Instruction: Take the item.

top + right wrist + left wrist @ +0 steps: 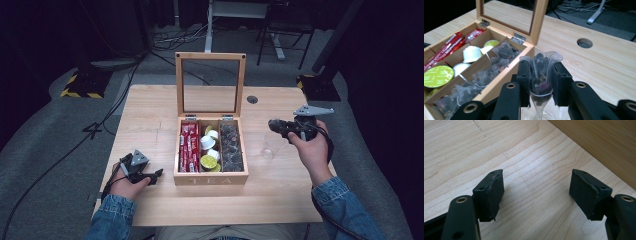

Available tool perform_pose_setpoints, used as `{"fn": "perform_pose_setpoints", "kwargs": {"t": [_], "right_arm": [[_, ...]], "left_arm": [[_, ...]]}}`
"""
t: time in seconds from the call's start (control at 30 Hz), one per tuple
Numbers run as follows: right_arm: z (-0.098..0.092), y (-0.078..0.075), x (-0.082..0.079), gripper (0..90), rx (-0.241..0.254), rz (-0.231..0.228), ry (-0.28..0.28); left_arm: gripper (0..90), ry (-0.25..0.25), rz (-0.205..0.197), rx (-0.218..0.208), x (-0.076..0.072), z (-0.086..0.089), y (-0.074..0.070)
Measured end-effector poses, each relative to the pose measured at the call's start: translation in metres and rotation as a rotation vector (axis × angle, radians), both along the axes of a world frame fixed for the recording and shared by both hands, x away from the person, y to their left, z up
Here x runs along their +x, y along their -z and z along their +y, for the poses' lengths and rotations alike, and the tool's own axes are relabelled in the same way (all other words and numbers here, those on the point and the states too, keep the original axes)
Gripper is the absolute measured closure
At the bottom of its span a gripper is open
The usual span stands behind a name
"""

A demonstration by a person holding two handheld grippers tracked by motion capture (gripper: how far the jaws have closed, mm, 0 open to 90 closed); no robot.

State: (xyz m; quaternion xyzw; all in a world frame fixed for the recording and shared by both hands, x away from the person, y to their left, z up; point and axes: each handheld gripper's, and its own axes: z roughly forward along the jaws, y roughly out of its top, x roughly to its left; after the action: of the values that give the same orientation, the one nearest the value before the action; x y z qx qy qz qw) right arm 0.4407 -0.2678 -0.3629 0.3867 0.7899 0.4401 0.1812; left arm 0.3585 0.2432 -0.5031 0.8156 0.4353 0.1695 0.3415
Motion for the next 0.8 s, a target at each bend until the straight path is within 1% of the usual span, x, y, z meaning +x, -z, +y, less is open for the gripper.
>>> {"fn": "perform_pose_setpoints", "kwargs": {"t": [0.17, 0.3, 0.33, 0.37, 0.53, 0.6, 0.63, 0.7, 0.8], "right_arm": [[-0.004, 0.004, 0.001, 71.9, -0.007, 0.018, 0.008], [-0.004, 0.009, 0.002, 71.9, -0.026, 0.043, 0.003], [-0.004, 0.009, 0.002, 71.9, -0.026, 0.043, 0.003], [-0.005, 0.012, 0.003, 71.8, -0.037, 0.053, 0.001], [-0.006, 0.019, 0.003, 71.9, -0.054, 0.084, 0.009], [-0.006, 0.023, 0.003, 71.9, -0.067, 0.104, 0.013], [-0.006, 0.023, 0.003, 71.9, -0.067, 0.104, 0.013], [-0.007, 0.027, 0.003, 71.9, -0.084, 0.118, 0.013], [-0.007, 0.031, 0.004, 71.9, -0.092, 0.132, 0.011]], "left_arm": [[28.3, 0.0, 0.0, 0.001, 0.0, 0.0, 0.0], [28.3, 0.001, -0.002, 0.0, 0.0, 0.0, 0.0], [28.3, 0.001, -0.002, 0.0, 0.0, 0.0, 0.0], [28.3, 0.0, -0.001, 0.001, 0.0, 0.0, 0.0], [28.3, 0.001, -0.002, 0.0, 0.0, 0.0, 0.0], [28.4, 0.001, -0.002, 0.001, 0.0, 0.0, 0.0], [28.3, 0.001, -0.002, 0.001, 0.0, 0.0, 0.0], [28.3, 0.0, -0.001, 0.0, 0.0, 0.0, 0.0], [28.3, 0.0, -0.002, 0.0, 0.0, 0.0, 0.0]]}}
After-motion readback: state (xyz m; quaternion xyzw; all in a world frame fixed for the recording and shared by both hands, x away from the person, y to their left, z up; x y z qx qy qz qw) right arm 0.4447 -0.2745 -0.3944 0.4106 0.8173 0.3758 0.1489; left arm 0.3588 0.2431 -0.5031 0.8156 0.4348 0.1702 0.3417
